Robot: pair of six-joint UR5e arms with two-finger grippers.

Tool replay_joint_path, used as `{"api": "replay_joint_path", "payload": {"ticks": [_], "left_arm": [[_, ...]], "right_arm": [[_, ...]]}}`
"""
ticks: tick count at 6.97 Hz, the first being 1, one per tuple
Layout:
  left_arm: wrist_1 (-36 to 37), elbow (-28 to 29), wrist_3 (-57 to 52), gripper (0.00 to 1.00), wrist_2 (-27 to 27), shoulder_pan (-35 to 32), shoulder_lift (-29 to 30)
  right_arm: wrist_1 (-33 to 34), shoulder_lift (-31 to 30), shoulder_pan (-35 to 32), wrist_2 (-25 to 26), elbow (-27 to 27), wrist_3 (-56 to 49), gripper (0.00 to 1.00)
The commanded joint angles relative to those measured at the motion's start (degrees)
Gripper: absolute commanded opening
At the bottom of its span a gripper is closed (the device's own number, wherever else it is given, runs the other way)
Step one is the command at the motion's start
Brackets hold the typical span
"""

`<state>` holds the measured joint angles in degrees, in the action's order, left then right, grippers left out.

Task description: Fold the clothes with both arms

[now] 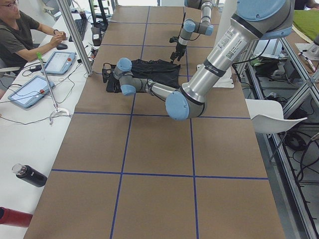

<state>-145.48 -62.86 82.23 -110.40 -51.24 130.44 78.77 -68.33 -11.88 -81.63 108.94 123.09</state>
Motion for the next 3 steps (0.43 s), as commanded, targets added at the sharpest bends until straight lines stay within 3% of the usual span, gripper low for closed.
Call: {"api": "replay_joint_path", "payload": {"ticks": [1, 3], "left_arm": [[0.1, -0.1, 0.0, 1.00, 0.0, 0.0, 0.0], [0.1, -0.1, 0.0, 1.00, 0.0, -0.1, 0.0]], "right_arm": [[0.2, 0.2, 0.6, 0.3, -1.0, -0.2, 0.98], [0.3, 0.6, 0.8, 0.3, -1.0, -0.2, 0.92]]}}
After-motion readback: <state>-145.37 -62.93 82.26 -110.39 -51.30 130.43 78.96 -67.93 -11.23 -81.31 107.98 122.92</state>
